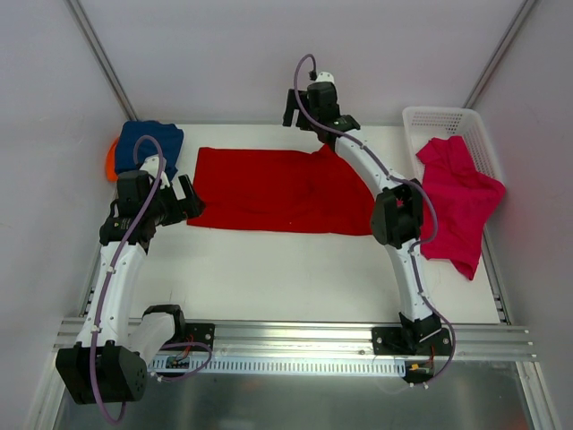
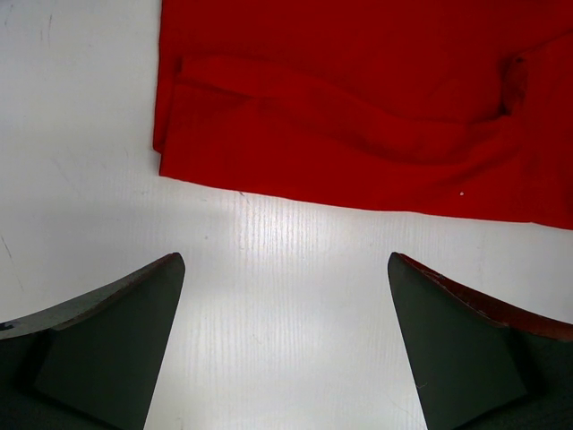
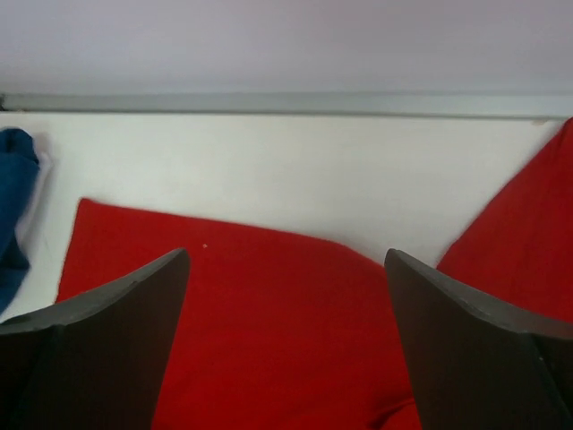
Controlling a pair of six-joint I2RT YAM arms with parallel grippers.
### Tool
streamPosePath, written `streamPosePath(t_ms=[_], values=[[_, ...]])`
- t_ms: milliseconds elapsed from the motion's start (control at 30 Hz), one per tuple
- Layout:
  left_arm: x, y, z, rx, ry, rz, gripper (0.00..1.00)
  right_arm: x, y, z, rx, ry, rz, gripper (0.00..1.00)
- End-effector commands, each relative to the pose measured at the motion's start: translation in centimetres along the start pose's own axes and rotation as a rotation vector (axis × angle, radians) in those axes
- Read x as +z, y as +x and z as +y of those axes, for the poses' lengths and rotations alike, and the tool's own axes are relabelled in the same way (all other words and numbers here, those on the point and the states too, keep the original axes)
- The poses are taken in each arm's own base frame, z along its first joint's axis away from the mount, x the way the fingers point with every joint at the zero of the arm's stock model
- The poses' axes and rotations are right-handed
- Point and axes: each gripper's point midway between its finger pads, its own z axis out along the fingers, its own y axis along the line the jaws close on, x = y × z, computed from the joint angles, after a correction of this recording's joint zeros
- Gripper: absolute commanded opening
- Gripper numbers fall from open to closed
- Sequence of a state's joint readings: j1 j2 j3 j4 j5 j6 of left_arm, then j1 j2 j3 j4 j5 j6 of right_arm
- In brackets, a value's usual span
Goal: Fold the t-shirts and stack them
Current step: Grap the side of the flattened tshirt furthest away from the robot with both arms
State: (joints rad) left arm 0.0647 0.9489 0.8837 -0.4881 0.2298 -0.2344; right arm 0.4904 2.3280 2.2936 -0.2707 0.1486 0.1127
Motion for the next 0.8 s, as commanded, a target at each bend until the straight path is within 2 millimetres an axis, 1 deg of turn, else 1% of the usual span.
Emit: streamPosePath(t_ms=[0,33,67,233,333,433,500,567,600,633,667,700,767], values=[[0.0,0.4,-0.5,0.018,0.031,0.011,0.99,2.6,4.7,-0.8,0.032,-0.003,0.091,0.95],[0.0,0.4,-0.5,0.017,0.031,0.013,0.99,3.2,5.7,-1.2,0.033,0.006,0.106,0.95],[-0.1,0.4,-0.6,0.018,0.034,0.011,0.99,3.4,6.2,-1.1,0.032,0.006,0.114,0.94],[-0.1,0.4,-0.6,0.020,0.031,0.008,0.99,4.4,8.1,-2.2,0.021,0.034,0.137,0.94],[-0.1,0.3,-0.6,0.020,0.034,0.009,0.99,4.6,8.3,-2.5,0.014,0.045,0.136,0.94],[-0.1,0.4,-0.5,0.019,0.031,0.010,0.99,4.5,8.5,-3.2,-0.005,0.075,0.137,0.94],[-0.1,0.4,-0.6,0.020,0.031,0.008,0.99,4.3,8.0,-4.0,-0.010,0.107,0.127,0.94],[-0.1,0.4,-0.6,0.020,0.033,0.009,0.99,4.1,8.6,-5.3,-0.014,0.147,0.135,0.94],[-0.2,0.4,-0.6,0.020,0.033,0.009,0.99,3.9,8.3,-5.6,-0.010,0.157,0.131,0.94],[-0.1,0.4,-0.6,0.019,0.033,0.009,0.99,3.8,8.3,-6.5,-0.007,0.177,0.131,0.94],[-0.1,0.4,-0.6,0.020,0.034,0.011,0.99,3.7,9.0,-7.4,-0.007,0.203,0.143,0.94],[-0.1,0.4,-0.7,0.021,0.035,0.010,0.99,3.5,8.9,-7.7,-0.004,0.211,0.143,0.94],[-0.1,0.4,-0.7,0.021,0.036,0.008,0.99,3.6,9.5,-8.9,0.010,0.232,0.155,0.94]])
